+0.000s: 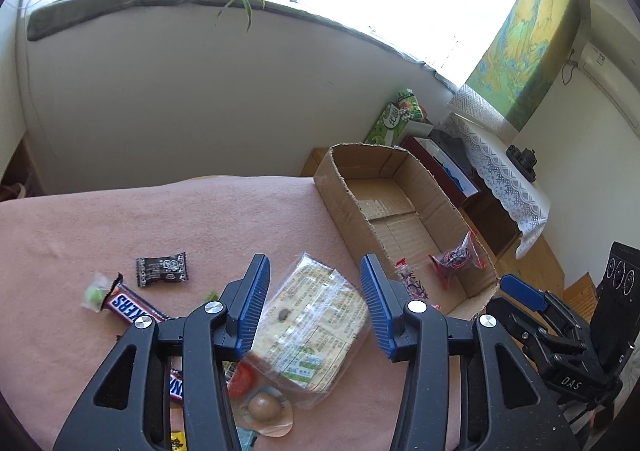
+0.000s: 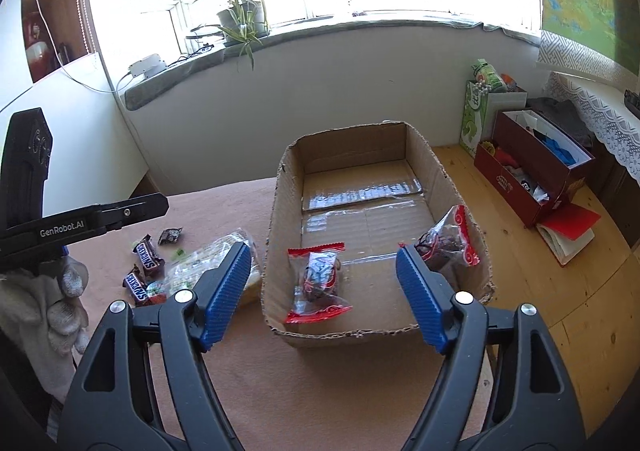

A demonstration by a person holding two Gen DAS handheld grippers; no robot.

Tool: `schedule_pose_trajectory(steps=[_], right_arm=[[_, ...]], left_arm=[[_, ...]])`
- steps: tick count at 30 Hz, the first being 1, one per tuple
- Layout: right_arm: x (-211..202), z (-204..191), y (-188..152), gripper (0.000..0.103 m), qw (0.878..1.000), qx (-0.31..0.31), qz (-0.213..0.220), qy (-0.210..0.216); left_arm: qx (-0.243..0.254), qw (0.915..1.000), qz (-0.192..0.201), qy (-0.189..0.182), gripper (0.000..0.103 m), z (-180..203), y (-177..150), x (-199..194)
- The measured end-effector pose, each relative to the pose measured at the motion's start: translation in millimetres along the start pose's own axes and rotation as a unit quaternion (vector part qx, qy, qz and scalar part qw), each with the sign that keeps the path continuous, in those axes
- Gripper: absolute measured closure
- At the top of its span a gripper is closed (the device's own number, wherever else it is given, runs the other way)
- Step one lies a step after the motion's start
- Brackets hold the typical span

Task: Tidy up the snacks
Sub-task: 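Move the right tool to the wrapped bread loaf and close on it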

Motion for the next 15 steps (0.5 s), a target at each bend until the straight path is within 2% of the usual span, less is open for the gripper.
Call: schedule_pose_trajectory(steps=[6,12,15], right_arm=[[11,-52,-29,0.025,0.998,-0.001,-0.03,0.063],[37,-79,-53,0.025,0.992,0.022,-0.067,0.1],[49,-85,-57,0.025,0.992,0.028,-0.075,0.099]], left_arm=[[-0.029,0.9988,-0.036,-0.014,0.057,-23,-13,10],[-0.032,0.9971,-0.066,-0.022,0.057,-30,-23,19],[-0.027,0.9959,-0.082,-0.027,0.057,-29,-25,26]])
Point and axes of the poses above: each gripper's, at about its wrist camera, not at the fingertips, and x roughly the way its jaws point, z to its right, y to its top, the point moved 7 cm from there along x, roughly the way its jaws point, and after that the axes turned 6 degrees about -x, right-handed, at the moved point
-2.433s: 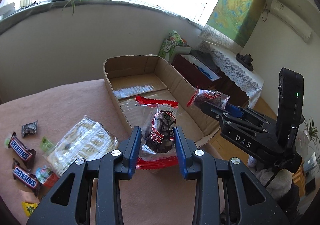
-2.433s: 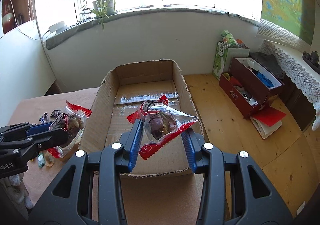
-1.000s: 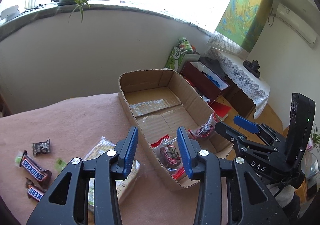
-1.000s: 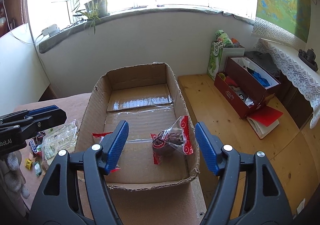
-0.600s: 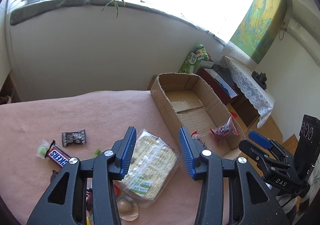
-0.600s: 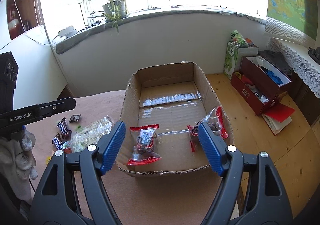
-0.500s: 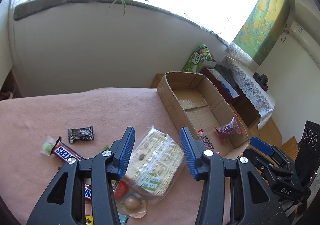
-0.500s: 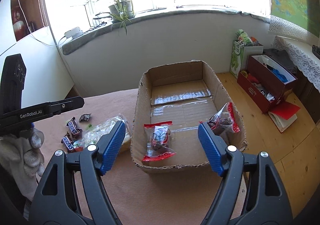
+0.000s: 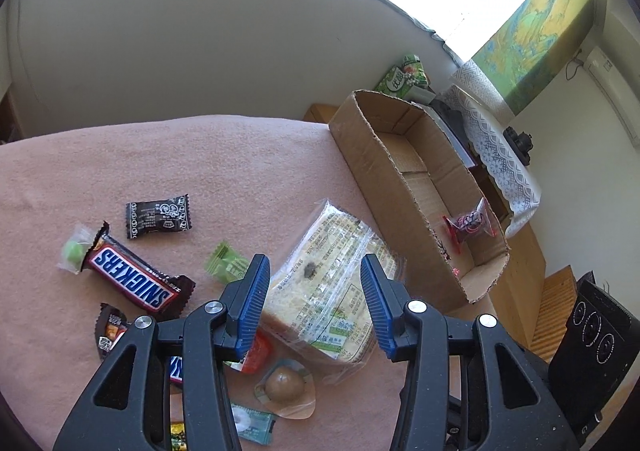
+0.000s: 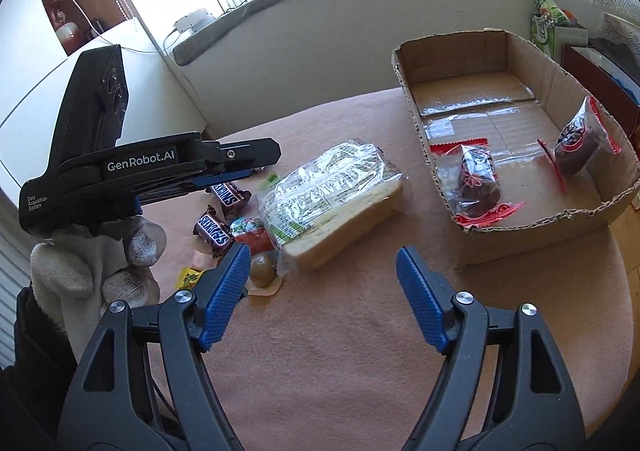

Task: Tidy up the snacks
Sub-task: 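Move the right tool to the wrapped bread loaf and close on it, then lift the bread loaf with the right tool and lower it into the box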

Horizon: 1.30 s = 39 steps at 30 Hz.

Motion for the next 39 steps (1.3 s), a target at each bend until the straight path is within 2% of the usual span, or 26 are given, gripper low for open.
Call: schedule_pose_trajectory(steps=[5,12,19,29,39], right_arm=[[19,-3,1,0.025,1.0,0.017,-0.011,0.004],[40,4,3,0.025,0.998,0.055,-0.02,0.009],[52,2,3,0.04,0.997,0.062,-0.028,0.018],[57,-4,8,0.043,0.998,0.041,-0.034,0.021],[44,-24,18,0.045,0.999,0.004,-0.024,0.026]], left_arm=[[0.001,0.9997,-0.026,0.004,0.057,-4,1,16],[0.005,0.9992,-0.04,0.0,0.057,-4,1,26],[0.017,0.9985,-0.052,0.002,0.059,-3,-2,34],[0.038,0.998,-0.05,0.005,0.059,4,-8,26],[0.034,0.9992,-0.018,-0.001,0.059,9,-5,-4]])
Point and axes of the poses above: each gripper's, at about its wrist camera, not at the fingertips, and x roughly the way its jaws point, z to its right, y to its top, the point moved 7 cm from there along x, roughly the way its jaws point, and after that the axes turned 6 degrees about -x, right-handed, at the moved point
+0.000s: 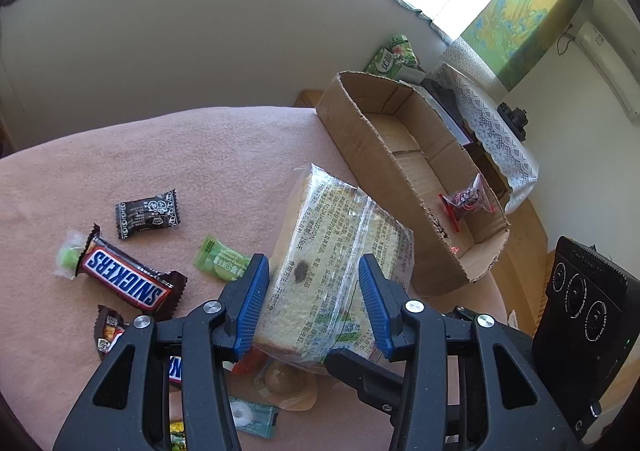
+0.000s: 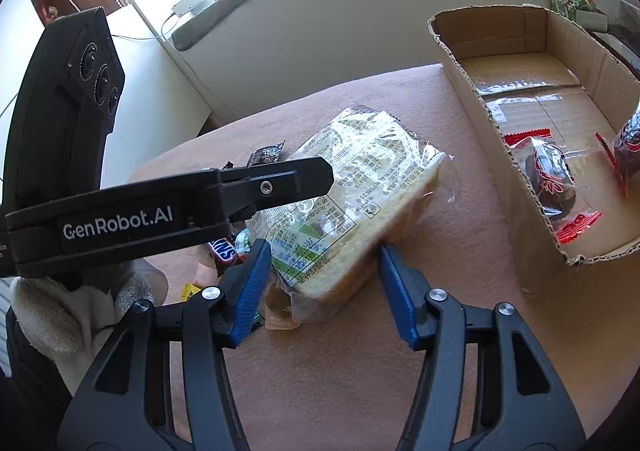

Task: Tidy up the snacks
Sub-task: 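Lift the bread loaf with the right tool and lower it into the box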

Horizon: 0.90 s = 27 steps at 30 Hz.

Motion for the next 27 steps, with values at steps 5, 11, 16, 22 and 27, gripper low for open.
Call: schedule_pose_trajectory(steps=[5,11,16,22,27], right_arm=[[-21,-4,11,0.045,1.0,-0.017,0.017,0.001],[-48,0,28,0.045,0.998,-0.043,0.038,-0.012],[-65,12,36,0.045,0.997,-0.047,0.05,-0.022],[-81,31,51,0.045,0.996,-0.053,0.061,-0.039],[-88,50,65,0.045,0.994,-0.06,0.067,-0.058]], left_arm=[[0.005,0.9998,0.02,-0.006,0.059,13,8,-14],[0.014,0.9988,0.045,-0.017,0.059,35,21,-21],[0.023,0.9982,0.05,-0.023,0.059,55,30,-15],[0.03,0.9978,0.049,-0.033,0.059,75,40,-2],[0.037,0.9976,0.046,-0.037,0.059,90,48,10]])
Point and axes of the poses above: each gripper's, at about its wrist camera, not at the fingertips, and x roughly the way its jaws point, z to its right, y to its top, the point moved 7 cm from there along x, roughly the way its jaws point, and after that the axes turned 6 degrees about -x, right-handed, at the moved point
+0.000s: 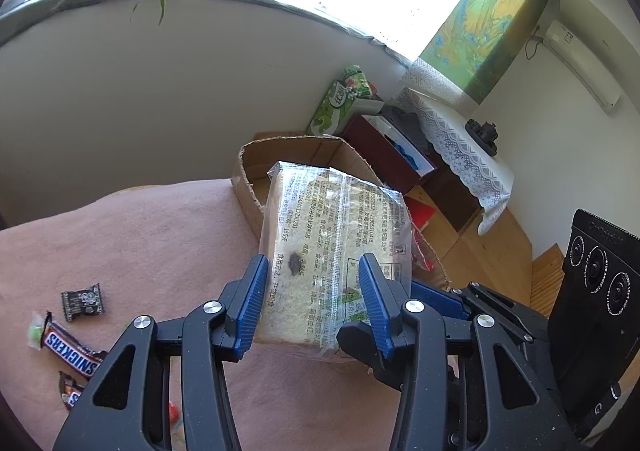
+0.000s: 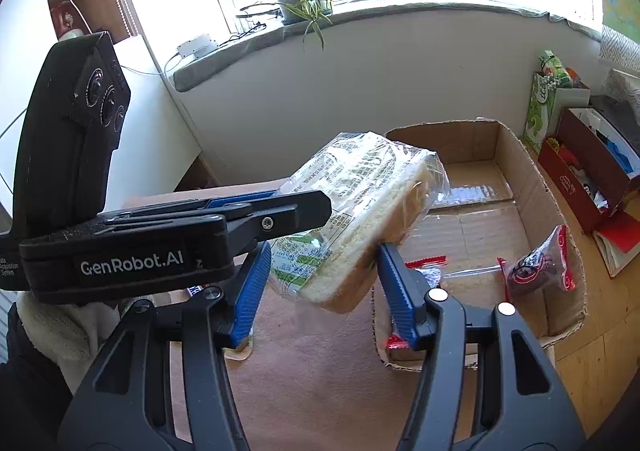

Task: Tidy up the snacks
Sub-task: 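Lift the bread loaf with the right tool and lower it into the box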

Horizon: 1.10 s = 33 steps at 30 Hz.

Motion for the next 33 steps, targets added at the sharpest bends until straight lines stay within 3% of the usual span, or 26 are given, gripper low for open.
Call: schedule_pose_trajectory(steps=[17,33], right_arm=[[14,72,27,0.045,0.999,-0.004,-0.006,-0.046],[46,109,33,0.045,0.997,-0.005,-0.022,-0.067]], left_arm=[[0.023,0.9995,-0.022,-0.001,0.059,28,28,50],[0.019,0.9989,-0.041,0.007,0.059,29,40,85]])
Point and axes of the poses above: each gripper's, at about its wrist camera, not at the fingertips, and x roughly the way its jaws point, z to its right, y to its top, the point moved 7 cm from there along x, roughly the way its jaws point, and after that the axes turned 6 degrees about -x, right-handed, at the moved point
